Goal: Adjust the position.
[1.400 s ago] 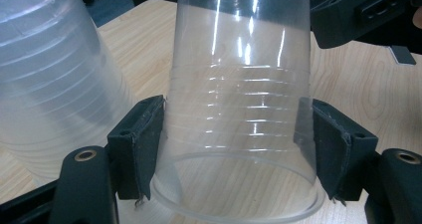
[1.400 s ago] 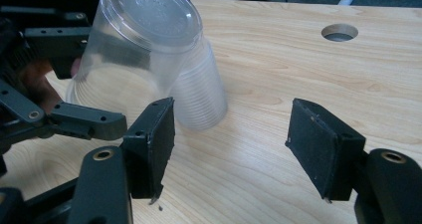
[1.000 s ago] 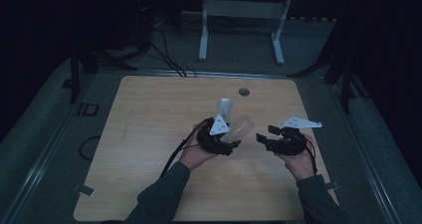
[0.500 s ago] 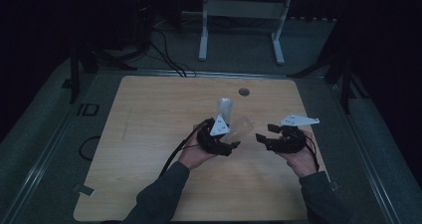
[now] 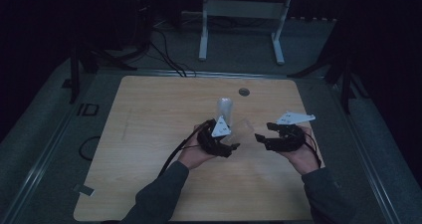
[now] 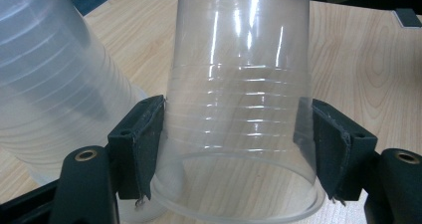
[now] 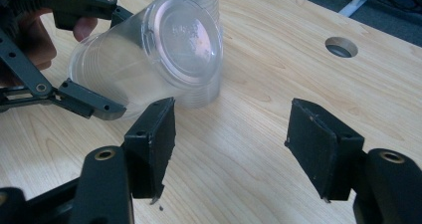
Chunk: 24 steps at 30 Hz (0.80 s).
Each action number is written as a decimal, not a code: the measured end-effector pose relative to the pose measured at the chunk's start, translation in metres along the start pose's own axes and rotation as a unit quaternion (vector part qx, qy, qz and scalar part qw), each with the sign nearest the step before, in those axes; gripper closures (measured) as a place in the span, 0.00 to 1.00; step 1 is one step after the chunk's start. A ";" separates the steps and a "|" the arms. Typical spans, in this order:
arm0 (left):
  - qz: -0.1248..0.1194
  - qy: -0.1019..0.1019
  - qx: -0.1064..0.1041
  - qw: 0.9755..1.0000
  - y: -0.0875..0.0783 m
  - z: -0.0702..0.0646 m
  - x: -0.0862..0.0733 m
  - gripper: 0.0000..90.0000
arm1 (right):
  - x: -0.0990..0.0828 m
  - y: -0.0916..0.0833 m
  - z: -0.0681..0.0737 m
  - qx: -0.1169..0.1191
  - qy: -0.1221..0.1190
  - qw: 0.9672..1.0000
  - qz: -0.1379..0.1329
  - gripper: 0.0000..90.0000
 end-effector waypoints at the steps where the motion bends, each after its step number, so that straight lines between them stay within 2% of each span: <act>1: 0.000 0.000 0.000 1.000 0.000 0.000 0.000 0.32 | 0.001 0.000 0.000 0.001 -0.003 1.000 0.002 0.39; 16: 0.012 0.010 -0.008 1.000 -0.002 0.001 -0.003 0.33 | -0.002 0.007 0.002 0.019 -0.035 0.998 0.044 0.39; 24: 0.018 0.014 -0.010 1.000 -0.002 0.001 -0.005 0.33 | -0.002 0.009 0.004 0.031 -0.048 0.996 0.071 0.39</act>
Point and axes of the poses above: each handheld gripper's, and its own axes: y roughly forward along the jaws, x roughly out of its top, z roughly to its left, the point moved 7 cm from there along y, roughly forward along the jaws, and after that the axes turned 7 degrees about -z, right-handed, at the moved point
